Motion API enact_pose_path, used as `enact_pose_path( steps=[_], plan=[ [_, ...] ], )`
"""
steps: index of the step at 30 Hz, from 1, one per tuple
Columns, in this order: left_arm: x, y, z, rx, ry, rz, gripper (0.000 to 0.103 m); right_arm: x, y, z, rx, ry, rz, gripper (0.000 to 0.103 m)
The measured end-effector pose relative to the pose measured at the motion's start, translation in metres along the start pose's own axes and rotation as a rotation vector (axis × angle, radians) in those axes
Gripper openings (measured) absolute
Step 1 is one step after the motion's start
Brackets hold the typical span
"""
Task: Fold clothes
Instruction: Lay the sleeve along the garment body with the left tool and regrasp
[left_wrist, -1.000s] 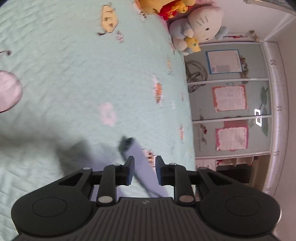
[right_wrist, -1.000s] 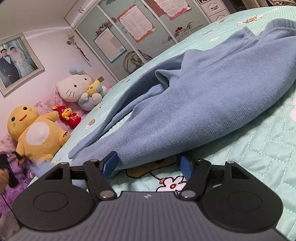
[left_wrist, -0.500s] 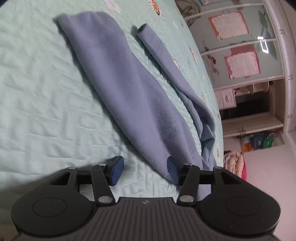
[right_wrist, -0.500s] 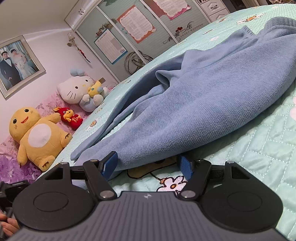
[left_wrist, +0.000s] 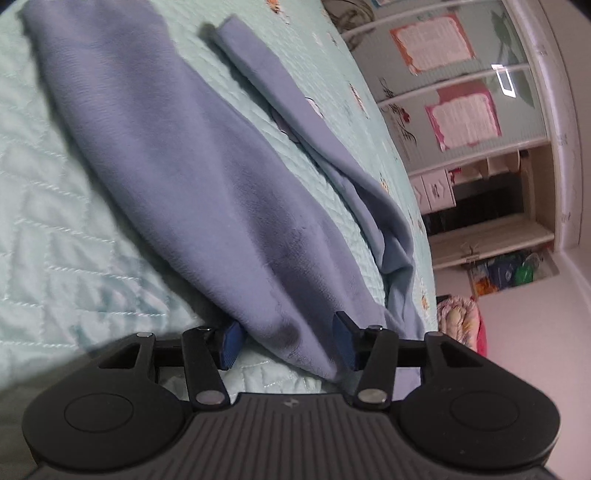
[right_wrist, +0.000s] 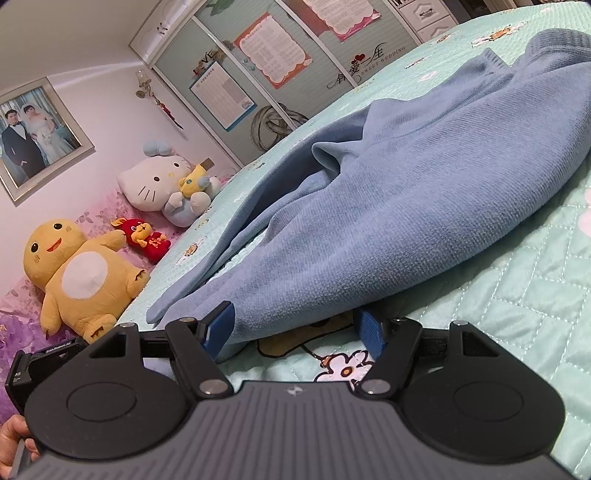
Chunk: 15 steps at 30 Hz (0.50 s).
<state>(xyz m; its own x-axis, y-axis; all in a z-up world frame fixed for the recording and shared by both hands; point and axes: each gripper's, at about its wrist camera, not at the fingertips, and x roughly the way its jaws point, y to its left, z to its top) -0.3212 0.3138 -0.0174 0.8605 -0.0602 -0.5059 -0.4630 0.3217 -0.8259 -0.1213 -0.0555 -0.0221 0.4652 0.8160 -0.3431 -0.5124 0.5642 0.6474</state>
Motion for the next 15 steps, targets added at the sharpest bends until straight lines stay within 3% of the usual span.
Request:
enact_pose_path(
  steps=[2, 4, 5, 11, 15],
  plan=[
    [0.005, -0.002, 0.001, -0.017, 0.000, 0.009, 0.043, -0.002, -0.001, 0.000, 0.012, -0.003, 0.013, 0.072],
    [0.009, -0.004, 0.003, -0.014, 0.029, 0.012, 0.026, -0.006, -0.003, 0.000, 0.031, -0.016, 0.024, 0.072],
    [0.011, -0.005, 0.004, -0.010, 0.046, 0.013, 0.011, -0.012, -0.004, 0.000, 0.045, -0.031, 0.014, 0.072],
    [0.009, -0.011, 0.010, 0.062, 0.074, -0.022, 0.008, -0.056, -0.015, 0.002, 0.117, -0.150, -0.087, 0.072],
    [0.018, -0.011, 0.001, 0.065, 0.079, -0.010, 0.012, -0.106, -0.058, 0.024, 0.258, -0.324, -0.198, 0.077]
  ],
)
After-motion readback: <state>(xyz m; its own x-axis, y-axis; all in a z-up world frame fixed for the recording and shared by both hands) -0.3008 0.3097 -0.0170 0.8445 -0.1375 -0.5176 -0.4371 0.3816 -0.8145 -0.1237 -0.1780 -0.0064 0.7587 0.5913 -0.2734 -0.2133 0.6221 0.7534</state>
